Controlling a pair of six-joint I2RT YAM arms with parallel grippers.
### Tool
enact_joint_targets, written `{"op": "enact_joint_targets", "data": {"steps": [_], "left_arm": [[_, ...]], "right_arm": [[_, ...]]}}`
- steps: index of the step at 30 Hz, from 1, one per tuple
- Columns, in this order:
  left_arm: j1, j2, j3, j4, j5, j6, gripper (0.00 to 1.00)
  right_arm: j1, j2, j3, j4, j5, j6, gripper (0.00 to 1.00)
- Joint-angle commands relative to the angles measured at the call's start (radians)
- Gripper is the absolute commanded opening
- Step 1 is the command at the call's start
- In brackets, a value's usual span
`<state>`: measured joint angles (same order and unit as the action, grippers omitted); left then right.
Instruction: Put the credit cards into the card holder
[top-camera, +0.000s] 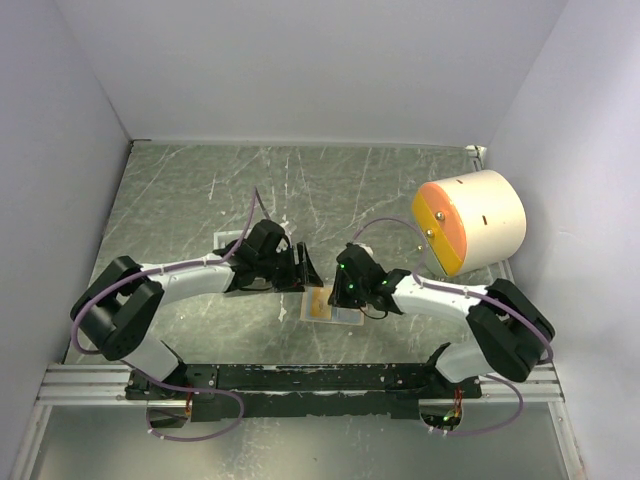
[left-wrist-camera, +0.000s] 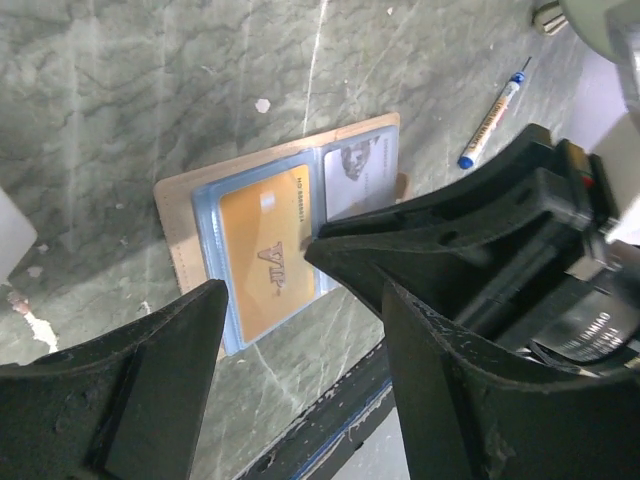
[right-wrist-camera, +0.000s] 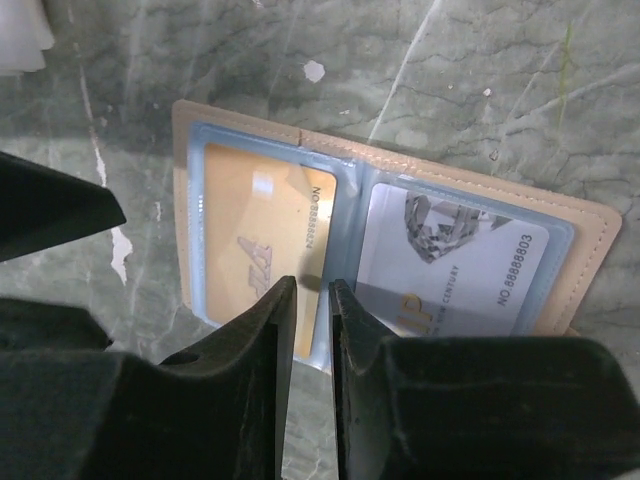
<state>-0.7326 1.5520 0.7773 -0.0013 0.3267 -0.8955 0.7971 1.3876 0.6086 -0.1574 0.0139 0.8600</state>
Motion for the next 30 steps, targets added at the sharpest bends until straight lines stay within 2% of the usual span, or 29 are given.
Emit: {"op": "enact_joint_targets", "data": {"steps": [1,7,18,30], "left_arm": [[0.007,0.002,-0.019,0.103,0.064,-0.019,0.74],[0.007,0.041,-0.025,0.129,0.072,-0.031,0.75],[0.004,0.106,-0.025,0.157,0.078,-0.033,0.75],[-0.007,0.108,-0.014,0.094,-0.003,-0.008,0.76]], "right_arm": [[0.004,0.043,0.008,0.046,0.004,0.007,0.19],[0.005,0.065,-0.034,0.06,0.017,0.011,0.14],[0.005,0.059,-0.054,0.074,0.014,0.01,0.13],[0.005,0.047,-0.055,0.062,0.025,0.01,0.12]]}}
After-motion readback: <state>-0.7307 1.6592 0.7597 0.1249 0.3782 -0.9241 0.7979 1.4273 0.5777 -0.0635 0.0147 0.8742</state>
